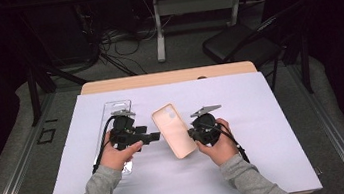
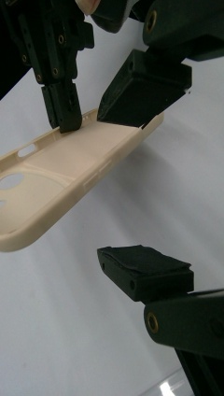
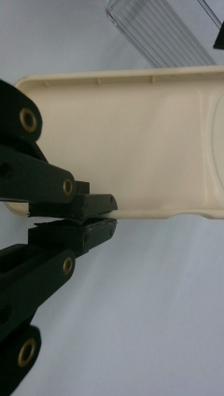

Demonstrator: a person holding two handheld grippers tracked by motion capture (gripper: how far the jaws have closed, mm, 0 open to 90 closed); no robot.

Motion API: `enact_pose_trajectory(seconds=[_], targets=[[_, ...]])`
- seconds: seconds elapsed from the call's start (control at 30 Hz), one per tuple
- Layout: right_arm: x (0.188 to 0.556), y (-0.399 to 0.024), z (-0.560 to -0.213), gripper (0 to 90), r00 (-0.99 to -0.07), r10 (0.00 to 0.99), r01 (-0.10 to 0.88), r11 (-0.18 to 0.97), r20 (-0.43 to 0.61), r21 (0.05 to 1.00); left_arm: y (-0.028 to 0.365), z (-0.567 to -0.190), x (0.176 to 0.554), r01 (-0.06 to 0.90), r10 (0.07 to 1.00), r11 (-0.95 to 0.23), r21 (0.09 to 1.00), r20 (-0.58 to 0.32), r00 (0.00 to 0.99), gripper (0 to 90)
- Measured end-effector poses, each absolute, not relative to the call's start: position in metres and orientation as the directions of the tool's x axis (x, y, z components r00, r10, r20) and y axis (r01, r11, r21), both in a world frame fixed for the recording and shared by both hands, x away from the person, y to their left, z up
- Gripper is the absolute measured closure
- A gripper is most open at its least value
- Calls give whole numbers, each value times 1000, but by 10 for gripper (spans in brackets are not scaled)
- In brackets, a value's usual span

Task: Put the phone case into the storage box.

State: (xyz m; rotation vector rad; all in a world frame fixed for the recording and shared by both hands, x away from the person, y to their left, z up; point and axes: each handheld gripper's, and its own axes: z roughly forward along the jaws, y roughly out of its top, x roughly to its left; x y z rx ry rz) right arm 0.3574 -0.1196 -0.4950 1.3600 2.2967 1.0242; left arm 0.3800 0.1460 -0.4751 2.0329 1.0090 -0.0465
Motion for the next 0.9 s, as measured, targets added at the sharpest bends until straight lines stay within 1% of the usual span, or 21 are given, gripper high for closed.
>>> enact_pose_trajectory(seconds=[0.23,0.5,0.9], targets=[[356,-118,-494,870,-522,846,641,306,107,704,136,-481,377,683,631,-309,662,-394,668,298],[355,-118,-493,870,-521,846,636,301,108,710,131,-485,376,689,633,-301,659,-402,661,298],[354,-118,-492,870,-521,846,634,297,111,714,130,-486,375,698,623,-276,661,-430,654,335]])
